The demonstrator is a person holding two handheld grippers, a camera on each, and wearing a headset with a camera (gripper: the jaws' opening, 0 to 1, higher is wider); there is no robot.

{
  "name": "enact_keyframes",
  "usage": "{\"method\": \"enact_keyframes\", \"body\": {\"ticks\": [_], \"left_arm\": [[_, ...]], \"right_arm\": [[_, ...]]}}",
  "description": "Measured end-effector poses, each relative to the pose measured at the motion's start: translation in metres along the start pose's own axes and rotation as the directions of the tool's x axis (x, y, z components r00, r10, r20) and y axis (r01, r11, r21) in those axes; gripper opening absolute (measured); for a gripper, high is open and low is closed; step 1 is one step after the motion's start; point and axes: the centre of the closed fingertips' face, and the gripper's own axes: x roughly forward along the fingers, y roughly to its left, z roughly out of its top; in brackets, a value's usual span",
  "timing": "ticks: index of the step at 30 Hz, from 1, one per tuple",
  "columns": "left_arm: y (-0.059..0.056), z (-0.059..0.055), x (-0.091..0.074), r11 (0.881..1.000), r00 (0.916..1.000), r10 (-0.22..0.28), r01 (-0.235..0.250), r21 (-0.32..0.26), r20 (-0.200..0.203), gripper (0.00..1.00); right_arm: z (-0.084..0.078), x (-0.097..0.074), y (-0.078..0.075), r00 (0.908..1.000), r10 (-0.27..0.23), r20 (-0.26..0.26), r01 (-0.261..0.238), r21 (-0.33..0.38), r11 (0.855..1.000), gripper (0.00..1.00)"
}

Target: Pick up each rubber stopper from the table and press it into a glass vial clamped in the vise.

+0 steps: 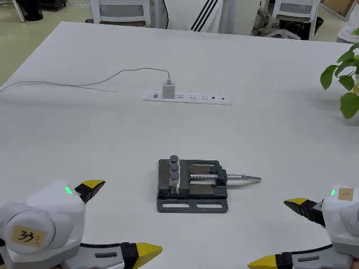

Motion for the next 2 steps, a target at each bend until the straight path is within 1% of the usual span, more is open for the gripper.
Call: {"method": "enact_keyframes", "body": {"ticks": [2], "left_arm": [[0.0001,0.0003,-0.0008,1.0,1.0,-0.001,0.001,0.003,-0.003,0.98]], "right_arm": [[-0.0013,0.0,0.0005,1.0,0.001,-0.005,-0.001,0.002,1.0,0.98]]}}
